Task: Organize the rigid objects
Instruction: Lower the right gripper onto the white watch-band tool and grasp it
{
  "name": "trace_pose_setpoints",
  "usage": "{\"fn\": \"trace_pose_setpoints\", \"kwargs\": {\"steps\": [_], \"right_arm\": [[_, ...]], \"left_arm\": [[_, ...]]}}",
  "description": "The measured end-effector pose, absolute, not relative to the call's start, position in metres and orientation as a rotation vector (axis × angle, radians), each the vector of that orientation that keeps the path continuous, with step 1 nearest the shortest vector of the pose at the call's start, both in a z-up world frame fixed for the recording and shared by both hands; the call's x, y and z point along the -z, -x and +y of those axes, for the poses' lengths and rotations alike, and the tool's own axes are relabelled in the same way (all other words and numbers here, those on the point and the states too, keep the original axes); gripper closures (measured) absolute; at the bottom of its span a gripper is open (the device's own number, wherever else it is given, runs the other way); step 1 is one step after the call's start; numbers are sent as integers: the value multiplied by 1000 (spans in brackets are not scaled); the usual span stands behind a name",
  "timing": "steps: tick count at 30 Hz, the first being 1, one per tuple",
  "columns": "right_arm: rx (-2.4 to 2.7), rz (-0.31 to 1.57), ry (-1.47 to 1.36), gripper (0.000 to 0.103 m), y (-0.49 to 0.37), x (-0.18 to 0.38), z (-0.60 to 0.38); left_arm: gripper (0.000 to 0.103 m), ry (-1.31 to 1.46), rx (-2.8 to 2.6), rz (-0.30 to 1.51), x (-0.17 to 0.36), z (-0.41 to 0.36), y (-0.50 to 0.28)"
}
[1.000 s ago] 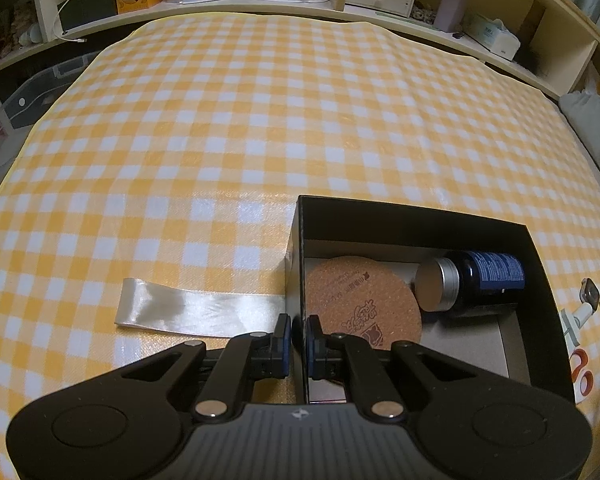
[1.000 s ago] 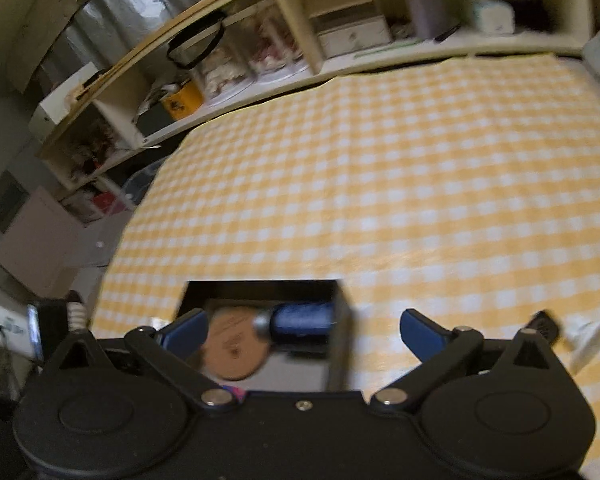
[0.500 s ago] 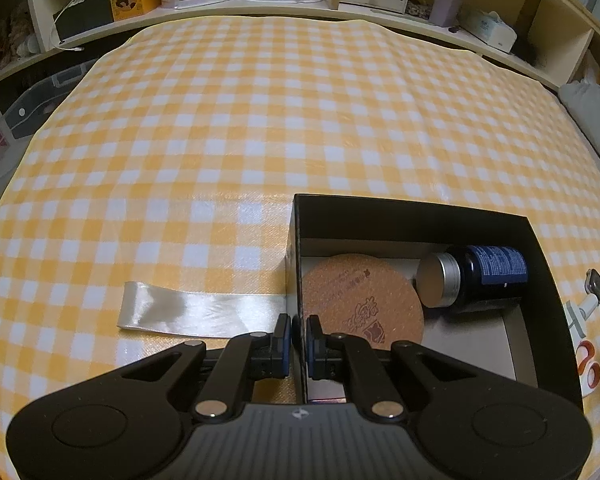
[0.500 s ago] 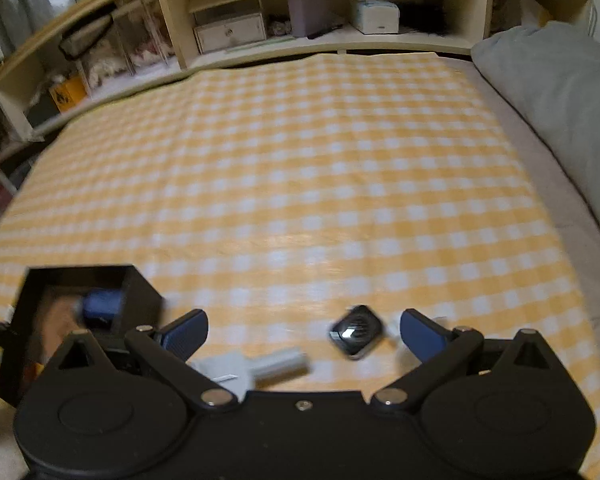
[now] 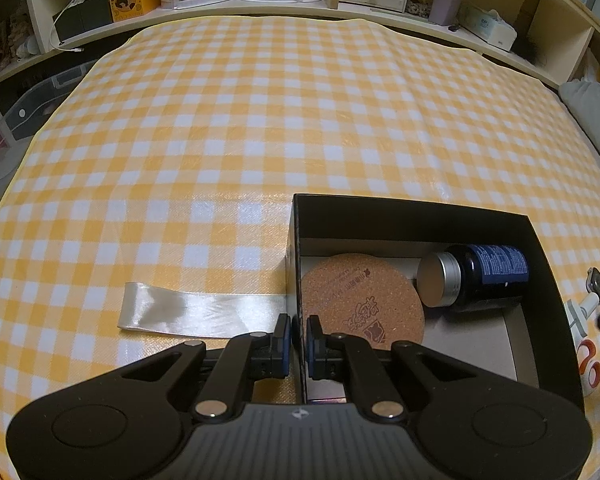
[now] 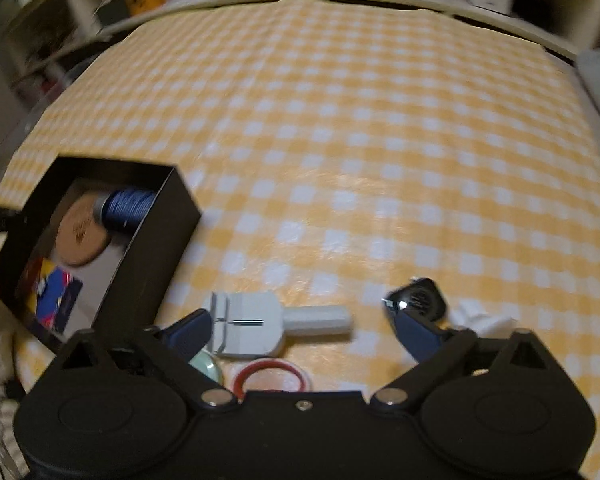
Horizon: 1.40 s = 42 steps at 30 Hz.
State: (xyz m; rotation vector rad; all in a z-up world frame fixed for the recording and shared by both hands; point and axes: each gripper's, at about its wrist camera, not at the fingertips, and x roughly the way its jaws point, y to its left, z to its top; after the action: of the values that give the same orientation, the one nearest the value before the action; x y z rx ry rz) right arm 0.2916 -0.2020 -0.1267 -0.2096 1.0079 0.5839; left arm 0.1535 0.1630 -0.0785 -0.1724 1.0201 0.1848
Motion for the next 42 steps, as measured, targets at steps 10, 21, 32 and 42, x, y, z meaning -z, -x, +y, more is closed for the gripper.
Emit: {"fn": "trace_pose_setpoints", "kwargs": {"steps": [10,21,32,42], "right_arm": [[-636,1099,296,27,-307,156,-184],[-691,1109,293,34,-320,167,-179],[-646,1092,255,41,-315,153,-184],[-670,989,47,41,-302,106,-192]], "left_arm": [[95,170,-185,1020,79,162,-153],[95,171,-184,1021,79,162,-153],[95,170,-185,1021,79,162,-153],[95,163,-186,1025,81,159,-154]]}}
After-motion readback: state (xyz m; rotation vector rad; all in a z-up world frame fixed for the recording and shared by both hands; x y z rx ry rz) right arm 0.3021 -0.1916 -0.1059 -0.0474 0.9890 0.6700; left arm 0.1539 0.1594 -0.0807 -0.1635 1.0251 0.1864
